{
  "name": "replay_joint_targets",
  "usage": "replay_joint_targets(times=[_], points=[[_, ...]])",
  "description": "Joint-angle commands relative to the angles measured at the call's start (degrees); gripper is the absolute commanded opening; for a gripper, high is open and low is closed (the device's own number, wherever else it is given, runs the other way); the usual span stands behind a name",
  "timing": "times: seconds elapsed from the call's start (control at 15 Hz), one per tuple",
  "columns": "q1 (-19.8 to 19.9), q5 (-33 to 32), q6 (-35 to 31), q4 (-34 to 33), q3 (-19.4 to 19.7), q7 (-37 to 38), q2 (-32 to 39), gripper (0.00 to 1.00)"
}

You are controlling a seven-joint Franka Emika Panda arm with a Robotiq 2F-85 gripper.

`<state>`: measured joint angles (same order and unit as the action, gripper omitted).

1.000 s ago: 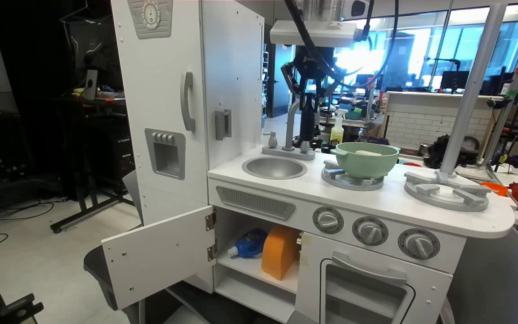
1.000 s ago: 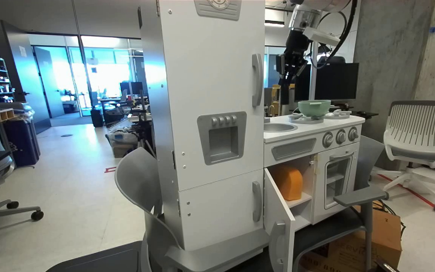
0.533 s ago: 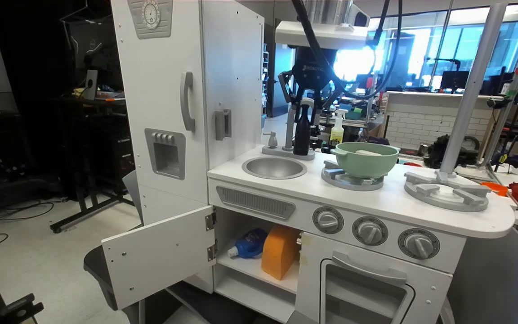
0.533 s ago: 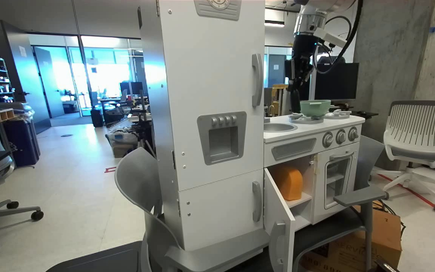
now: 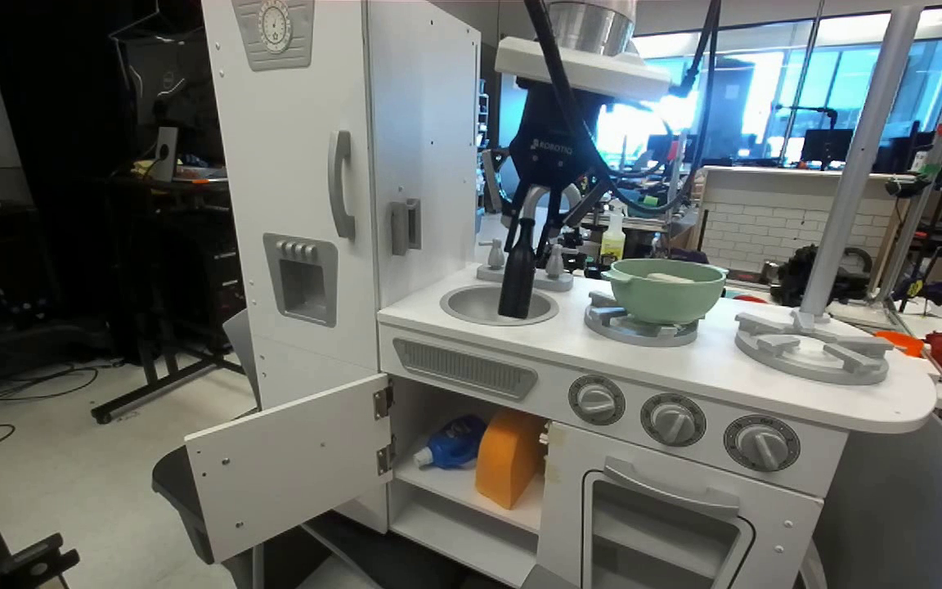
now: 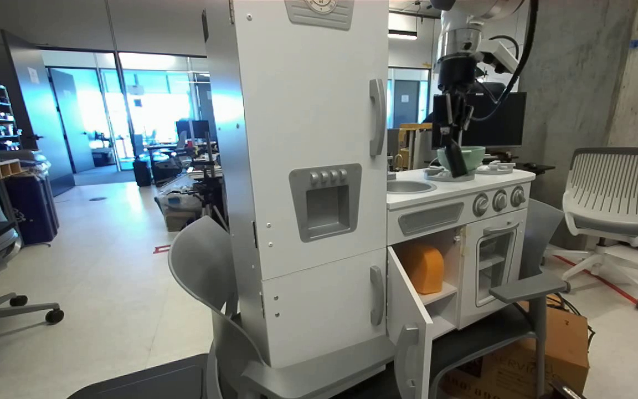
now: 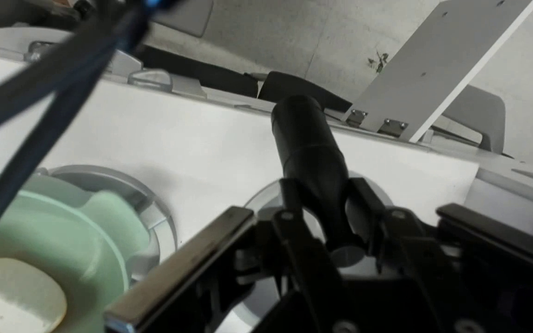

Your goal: Put the orange object inside the cupboard

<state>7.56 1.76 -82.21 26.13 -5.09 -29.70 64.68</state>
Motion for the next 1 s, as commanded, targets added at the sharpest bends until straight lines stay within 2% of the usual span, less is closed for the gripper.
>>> replay_joint_targets(times=[0.0,0.53,0.93], points=[[-0.70,-1.99,4.44,-0.74,1.66,-2.68,0.71,0.08],[-1.51,-6.46,22.60,-0.61,3.85,-8.32,0.90,0.08],[-3.88,-13.59,28.34,-0.78,6.89,-16.21,1.92,0.08]])
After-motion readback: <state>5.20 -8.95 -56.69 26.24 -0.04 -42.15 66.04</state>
